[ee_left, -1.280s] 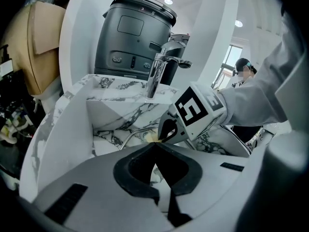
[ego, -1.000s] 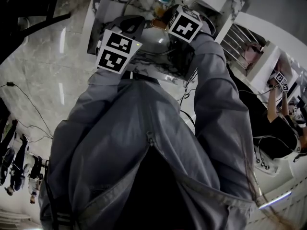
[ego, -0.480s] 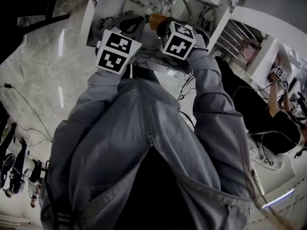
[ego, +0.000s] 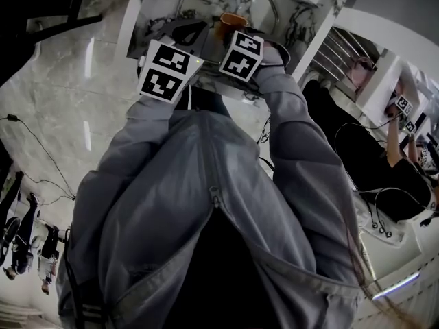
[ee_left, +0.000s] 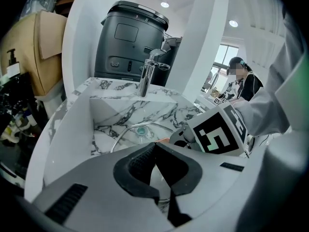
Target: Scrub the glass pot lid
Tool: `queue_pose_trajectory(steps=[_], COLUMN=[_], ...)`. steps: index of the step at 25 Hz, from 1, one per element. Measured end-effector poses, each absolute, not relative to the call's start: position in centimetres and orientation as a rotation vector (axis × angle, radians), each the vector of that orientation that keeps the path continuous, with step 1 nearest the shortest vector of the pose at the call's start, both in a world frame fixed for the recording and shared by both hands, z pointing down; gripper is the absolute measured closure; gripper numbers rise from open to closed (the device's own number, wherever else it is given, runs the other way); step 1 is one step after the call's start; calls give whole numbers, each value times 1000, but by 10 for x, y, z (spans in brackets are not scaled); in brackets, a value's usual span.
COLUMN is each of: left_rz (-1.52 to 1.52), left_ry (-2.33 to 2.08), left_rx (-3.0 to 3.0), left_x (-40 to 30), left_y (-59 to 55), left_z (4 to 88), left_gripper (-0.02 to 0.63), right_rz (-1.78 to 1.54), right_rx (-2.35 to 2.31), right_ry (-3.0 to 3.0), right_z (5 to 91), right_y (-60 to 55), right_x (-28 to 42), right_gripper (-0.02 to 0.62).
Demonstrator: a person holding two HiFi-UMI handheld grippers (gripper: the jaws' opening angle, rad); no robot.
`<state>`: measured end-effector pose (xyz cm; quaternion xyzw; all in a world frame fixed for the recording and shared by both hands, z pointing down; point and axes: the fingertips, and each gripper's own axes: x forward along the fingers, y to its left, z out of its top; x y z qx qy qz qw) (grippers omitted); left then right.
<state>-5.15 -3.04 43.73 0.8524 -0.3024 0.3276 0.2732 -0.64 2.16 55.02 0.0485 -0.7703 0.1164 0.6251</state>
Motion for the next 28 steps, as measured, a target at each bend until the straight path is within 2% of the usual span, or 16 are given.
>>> queue_pose_trajectory(steps=[16, 21, 25, 28], left_rz=[888, 892, 896, 896], left_ry=[-792, -767, -739, -717], left_rx=[2295, 2294, 2309, 2325], left_x=[-45, -40, -31, -19], left_y=[-28, -29, -34, -39], left_z=[441, 441, 439, 437], left_gripper=[591, 591, 591, 591], right_rz=[503, 679, 781, 721], right_rx=[-114, -199, -150, -52], right_ry=[-1770, -1775, -1826, -1801], right_z=[556, 550, 531, 520], right_y=[83, 105, 101, 81], right_x=[-26, -29, -26, -3], right_gripper=[548, 548, 548, 549])
